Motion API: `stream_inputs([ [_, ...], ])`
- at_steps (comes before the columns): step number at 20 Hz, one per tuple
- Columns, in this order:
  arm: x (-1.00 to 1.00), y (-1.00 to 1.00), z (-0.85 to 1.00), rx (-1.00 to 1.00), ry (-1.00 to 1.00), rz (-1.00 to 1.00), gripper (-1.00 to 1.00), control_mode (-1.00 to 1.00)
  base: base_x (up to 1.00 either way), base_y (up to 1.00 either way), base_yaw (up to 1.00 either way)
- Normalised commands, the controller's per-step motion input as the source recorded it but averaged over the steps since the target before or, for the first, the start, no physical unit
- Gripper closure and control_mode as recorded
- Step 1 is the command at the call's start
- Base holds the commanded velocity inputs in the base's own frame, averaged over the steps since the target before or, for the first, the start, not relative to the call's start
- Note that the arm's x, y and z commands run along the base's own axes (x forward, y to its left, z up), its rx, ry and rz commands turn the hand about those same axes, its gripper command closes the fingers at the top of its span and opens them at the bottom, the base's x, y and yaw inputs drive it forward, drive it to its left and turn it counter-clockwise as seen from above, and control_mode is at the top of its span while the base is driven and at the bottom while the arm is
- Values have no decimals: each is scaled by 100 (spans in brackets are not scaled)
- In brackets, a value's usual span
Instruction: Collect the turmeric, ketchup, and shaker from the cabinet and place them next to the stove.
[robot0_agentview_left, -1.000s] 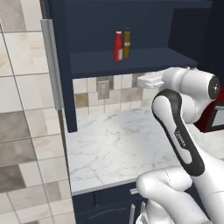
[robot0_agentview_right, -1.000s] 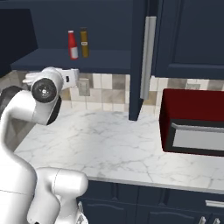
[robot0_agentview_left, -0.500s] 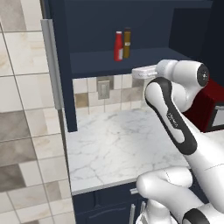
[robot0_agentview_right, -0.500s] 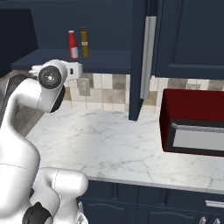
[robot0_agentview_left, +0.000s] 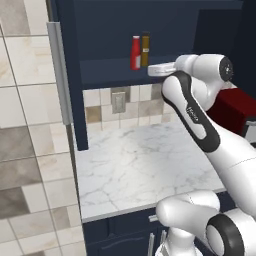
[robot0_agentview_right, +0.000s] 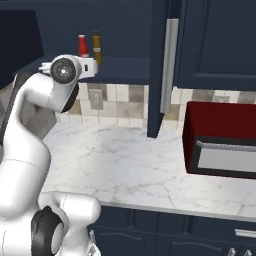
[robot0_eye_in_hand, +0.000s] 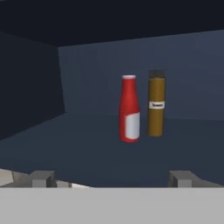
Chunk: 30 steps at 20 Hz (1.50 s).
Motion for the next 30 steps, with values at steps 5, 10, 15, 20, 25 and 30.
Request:
stream_inputs([
  [5,45,0,13,0,0,0,-100,-100,0,0,0],
  [10,48,0,12,0,0,0,-100,-100,0,0,0],
  [15,47,7,1,0,2,0,-100,-100,0,0,0],
  [20,38,20,0,0,4,0,-100,-100,0,0,0],
  [25,33,13,0,0,4,0,-100,-100,0,0,0],
  [30,28,2,1,0,3,0,-100,-100,0,0,0],
])
